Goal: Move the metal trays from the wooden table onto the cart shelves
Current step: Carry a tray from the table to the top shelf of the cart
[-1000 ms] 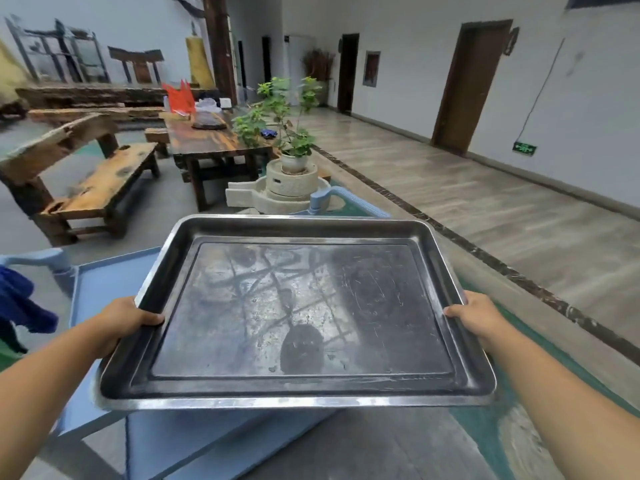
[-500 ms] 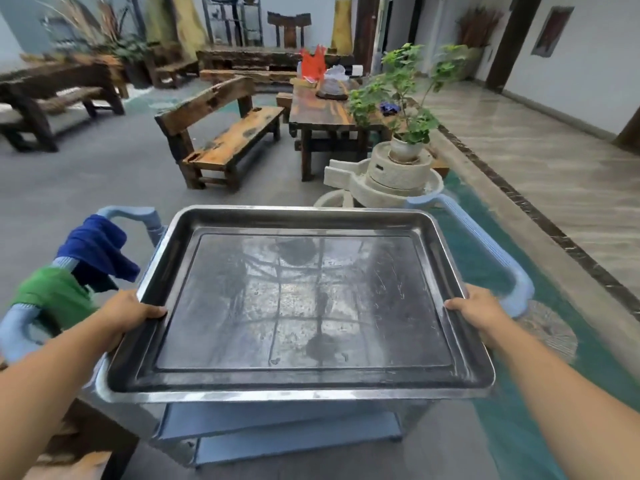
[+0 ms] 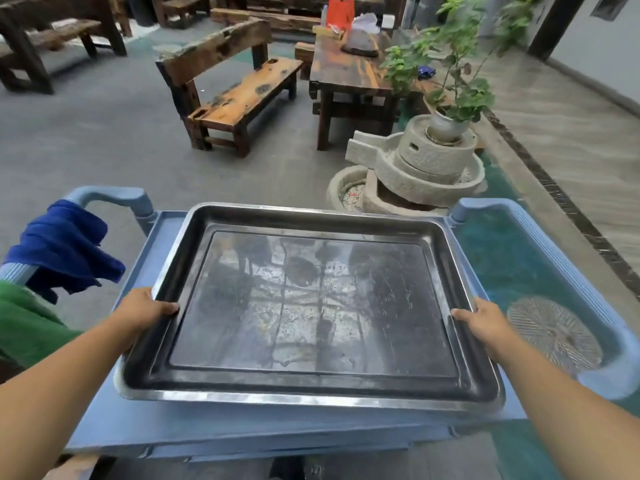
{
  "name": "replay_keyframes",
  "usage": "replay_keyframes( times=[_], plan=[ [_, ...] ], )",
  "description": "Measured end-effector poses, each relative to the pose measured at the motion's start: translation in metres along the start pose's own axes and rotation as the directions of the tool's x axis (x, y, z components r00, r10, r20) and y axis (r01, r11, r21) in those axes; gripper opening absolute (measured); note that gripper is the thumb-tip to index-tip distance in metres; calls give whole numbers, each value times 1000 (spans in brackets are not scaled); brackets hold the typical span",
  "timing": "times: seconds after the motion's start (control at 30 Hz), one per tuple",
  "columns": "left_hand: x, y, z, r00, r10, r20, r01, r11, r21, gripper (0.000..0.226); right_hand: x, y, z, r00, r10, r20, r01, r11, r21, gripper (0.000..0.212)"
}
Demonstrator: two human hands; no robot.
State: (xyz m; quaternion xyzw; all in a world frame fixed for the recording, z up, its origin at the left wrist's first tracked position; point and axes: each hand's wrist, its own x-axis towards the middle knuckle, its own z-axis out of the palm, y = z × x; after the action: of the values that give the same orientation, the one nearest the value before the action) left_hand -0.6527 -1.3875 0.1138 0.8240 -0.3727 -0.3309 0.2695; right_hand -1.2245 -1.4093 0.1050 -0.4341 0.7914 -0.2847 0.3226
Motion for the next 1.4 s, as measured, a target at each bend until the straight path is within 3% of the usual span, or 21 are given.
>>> replay_keyframes(
  times=[0.3, 0.43, 0.57, 0.87, 1.0, 1.1, 1.27, 1.33, 1.4],
  plan=[
    [26, -5, 33, 1000, -10, 2, 10, 999, 39, 14, 54, 7, 16, 999, -5, 34, 7, 999, -49, 8],
    [26, -15, 41, 999, -38, -17, 39, 998, 50, 17, 67, 8, 21, 1000, -16, 22, 17, 997, -73, 30],
    [29, -16, 42, 997, -80, -4, 80, 994, 77, 21, 72, 12, 26, 998, -16, 60, 20, 998, -62, 9],
    [27, -22, 50, 998, -14, -55, 23, 986, 166, 19, 77, 24, 36, 999, -44, 32, 50, 978, -202, 8],
    [26, -26, 52, 997, -5, -74, 20, 980, 198, 22, 75, 27, 37, 998, -67, -8, 64, 977, -204, 27],
    [23, -24, 54, 991, 51, -126, -16, 964, 265, 30, 67, 22, 37, 995, -90, -41, 77, 965, -250, 27],
    [-2, -17, 60, 919, 339, -203, -218, 864, 455, 53, 34, 6, 45, 889, -393, -234, 313, 896, -316, 36],
    [-20, -11, 67, 871, 457, -178, -305, 789, 533, 57, 14, -2, 53, 859, -480, -176, 410, 853, -323, 42],
    [-43, -7, 80, 848, 524, -74, -393, 718, 574, 58, -8, -6, 62, 866, -499, -32, 467, 829, -307, 45]
  ],
)
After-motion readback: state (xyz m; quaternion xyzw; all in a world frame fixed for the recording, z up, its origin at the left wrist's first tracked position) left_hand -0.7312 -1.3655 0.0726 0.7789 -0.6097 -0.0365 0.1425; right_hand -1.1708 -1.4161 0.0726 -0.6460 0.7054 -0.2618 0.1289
